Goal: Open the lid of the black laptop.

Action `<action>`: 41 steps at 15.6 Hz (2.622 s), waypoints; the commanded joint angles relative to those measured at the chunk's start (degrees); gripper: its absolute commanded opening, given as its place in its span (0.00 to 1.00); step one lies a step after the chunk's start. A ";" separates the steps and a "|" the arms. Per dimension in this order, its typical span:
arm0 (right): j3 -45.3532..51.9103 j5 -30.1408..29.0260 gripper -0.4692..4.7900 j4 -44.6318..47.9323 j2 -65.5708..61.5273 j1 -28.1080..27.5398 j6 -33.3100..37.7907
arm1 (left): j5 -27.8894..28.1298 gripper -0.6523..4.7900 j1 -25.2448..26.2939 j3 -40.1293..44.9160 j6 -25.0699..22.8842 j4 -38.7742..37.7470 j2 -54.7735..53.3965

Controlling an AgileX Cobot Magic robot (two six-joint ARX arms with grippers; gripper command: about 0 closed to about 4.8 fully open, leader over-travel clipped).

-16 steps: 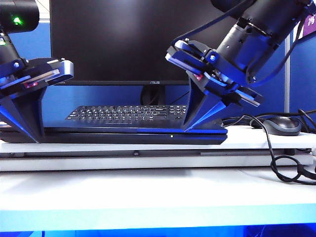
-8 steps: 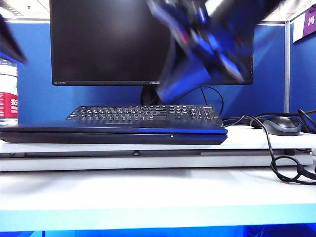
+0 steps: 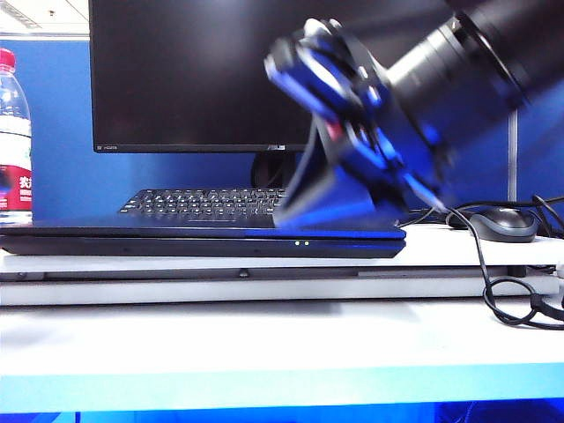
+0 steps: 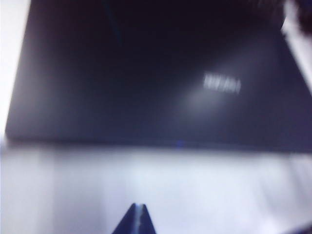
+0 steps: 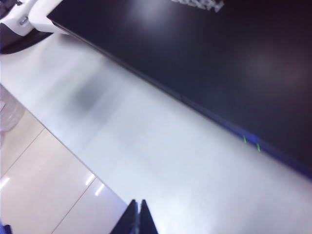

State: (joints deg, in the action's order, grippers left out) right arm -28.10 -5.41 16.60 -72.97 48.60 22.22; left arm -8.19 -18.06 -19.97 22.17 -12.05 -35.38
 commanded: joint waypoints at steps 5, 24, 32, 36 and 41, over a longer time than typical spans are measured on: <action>2.19 4.70 0.09 8.59 0.17 -0.31 0.00 | 4.55 0.11 0.00 10.54 0.28 17.62 -0.15; 2.16 6.78 0.09 7.23 0.07 -2.80 0.13 | 2.95 0.11 0.00 19.10 -4.68 39.69 -7.91; 2.16 6.78 0.09 7.19 0.07 -2.80 0.31 | 1.51 0.11 0.00 18.67 -8.39 52.09 -18.95; 2.14 6.75 0.09 7.19 0.07 -2.80 0.31 | 1.90 0.11 0.00 18.64 -10.32 52.09 -19.50; 2.14 6.78 0.09 7.17 0.07 -2.80 0.37 | 1.95 0.11 0.00 18.56 -11.28 56.50 -21.79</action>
State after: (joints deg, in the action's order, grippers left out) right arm -25.78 1.45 23.03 -73.06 45.76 22.28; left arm -6.24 -18.06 -1.19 11.33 42.72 -56.66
